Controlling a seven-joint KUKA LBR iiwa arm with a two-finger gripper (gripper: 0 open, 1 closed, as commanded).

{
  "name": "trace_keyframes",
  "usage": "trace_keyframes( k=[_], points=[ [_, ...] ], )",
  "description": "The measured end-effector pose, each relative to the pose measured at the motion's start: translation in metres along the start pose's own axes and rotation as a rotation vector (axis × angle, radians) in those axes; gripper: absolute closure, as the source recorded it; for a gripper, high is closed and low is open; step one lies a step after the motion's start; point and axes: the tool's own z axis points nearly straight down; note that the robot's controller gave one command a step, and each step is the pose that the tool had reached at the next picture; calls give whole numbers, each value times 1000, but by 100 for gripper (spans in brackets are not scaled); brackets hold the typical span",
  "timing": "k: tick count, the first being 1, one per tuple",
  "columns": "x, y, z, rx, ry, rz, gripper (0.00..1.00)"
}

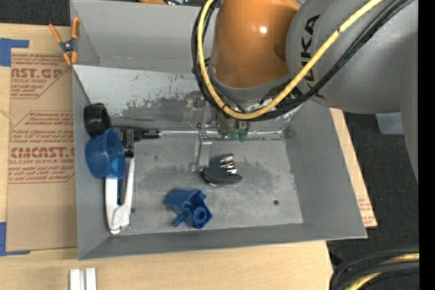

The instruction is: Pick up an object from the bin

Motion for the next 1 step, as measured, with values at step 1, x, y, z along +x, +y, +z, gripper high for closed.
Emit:
trace_keyframes(
  k=[1],
  points=[
    [4,1,-10,3,7,-31,0]
  ],
)
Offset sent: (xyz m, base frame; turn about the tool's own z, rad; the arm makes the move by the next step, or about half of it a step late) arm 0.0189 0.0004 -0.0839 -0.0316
